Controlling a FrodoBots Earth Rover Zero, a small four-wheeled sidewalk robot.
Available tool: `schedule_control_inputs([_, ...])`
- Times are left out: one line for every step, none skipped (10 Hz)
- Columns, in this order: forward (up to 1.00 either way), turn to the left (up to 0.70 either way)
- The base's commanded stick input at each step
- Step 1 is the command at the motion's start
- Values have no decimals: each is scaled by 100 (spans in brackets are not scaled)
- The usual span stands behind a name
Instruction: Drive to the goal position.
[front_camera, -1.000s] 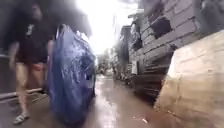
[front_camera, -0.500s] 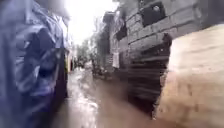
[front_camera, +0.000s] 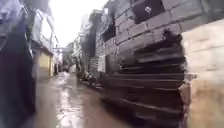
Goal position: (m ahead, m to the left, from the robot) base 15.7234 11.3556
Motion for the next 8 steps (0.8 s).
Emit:
schedule_control_inputs([0,0])
schedule_control_inputs([0,57])
schedule_control_inputs([0,100])
schedule_control_inputs([0,100])
schedule_control_inputs([0,100])
schedule_control_inputs([0,100])
schedule_control_inputs([0,100])
schedule_control_inputs([0,85])
